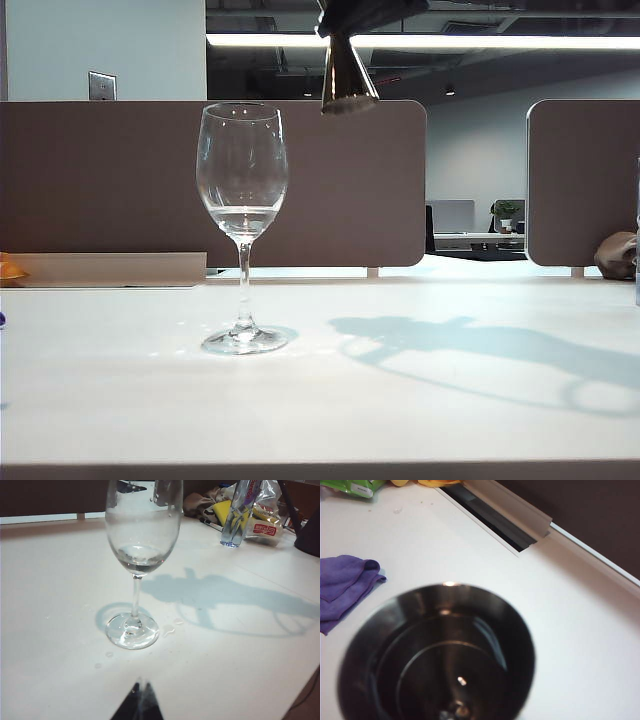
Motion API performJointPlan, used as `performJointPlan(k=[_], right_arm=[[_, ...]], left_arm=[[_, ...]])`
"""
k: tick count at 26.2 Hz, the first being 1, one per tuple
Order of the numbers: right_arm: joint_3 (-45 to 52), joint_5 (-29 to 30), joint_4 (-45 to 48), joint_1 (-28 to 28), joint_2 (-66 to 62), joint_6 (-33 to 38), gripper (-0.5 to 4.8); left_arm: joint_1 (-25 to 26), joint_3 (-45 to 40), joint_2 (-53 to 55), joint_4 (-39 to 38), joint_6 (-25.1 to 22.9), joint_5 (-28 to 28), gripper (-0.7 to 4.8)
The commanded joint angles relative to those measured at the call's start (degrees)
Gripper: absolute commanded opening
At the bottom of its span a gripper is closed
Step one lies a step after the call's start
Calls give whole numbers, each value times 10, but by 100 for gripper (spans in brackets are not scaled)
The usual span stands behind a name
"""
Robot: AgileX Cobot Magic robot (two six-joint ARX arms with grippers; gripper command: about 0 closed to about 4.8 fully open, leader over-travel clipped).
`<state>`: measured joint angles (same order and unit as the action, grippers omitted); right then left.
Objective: Pick up the jigger and pour the water inside into the glass.
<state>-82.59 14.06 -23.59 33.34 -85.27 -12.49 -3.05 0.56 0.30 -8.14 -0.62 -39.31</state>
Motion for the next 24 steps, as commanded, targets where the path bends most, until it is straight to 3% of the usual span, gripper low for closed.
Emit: performJointPlan(k=[1, 8, 24], right_arm=[[-33, 0, -10, 1, -8, -11, -1], [-97, -9, -53, 1, -26, -34, -1], [-106, -44, -85, 1, -31, -108, -1]], left_arm=[[1, -1, 0, 1, -4, -5, -5], [1, -1, 0, 1, -4, -5, -5], [1, -1, 0, 1, -4, -5, -5]])
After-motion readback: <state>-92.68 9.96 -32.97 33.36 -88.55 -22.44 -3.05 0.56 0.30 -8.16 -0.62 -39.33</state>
